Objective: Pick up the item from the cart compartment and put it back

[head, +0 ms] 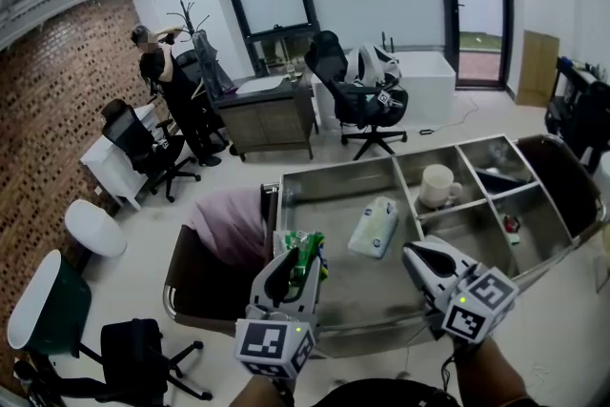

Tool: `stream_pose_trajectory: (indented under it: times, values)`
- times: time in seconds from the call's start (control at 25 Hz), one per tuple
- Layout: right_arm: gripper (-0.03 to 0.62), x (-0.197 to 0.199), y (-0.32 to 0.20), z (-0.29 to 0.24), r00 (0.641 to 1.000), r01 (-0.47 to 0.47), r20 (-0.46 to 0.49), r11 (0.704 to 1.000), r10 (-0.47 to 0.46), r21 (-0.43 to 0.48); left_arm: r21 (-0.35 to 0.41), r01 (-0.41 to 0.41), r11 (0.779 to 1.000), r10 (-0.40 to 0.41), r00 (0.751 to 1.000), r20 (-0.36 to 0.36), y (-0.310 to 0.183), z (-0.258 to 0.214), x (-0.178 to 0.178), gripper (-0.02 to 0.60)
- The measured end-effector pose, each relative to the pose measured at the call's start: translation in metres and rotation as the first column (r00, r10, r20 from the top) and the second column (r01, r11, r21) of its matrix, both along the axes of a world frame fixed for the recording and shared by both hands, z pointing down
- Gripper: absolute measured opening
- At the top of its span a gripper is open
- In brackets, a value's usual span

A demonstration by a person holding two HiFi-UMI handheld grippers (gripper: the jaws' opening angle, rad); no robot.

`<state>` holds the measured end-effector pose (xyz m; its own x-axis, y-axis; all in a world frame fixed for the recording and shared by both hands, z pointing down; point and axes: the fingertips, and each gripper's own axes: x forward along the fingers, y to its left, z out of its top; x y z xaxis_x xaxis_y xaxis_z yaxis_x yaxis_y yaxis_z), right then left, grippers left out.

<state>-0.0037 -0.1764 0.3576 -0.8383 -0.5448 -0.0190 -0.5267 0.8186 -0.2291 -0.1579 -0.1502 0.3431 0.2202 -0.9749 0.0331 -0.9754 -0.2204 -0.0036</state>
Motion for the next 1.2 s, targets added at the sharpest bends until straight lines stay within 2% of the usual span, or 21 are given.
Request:
stream_pose_trajectory:
  times: [0.88, 1.2]
  values:
    - [0.017, 0.003, -0.004, 0.0, 1.0, -0.013, 0.006, 1.0, 0.013, 0.011, -0.003, -0.014, 1.0, 0.014, 1.0, 0.01, -0.009, 0.011, 0.003, 0.133]
    - [0.017, 0.009, -0.005, 0.0, 1.0, -0.024, 0.002, 1.0, 0.024, 0.013, 0.012, -0.003, 1.0, 0.003, 0.999, 0.048, -0.037, 0.003, 0.004, 0.133]
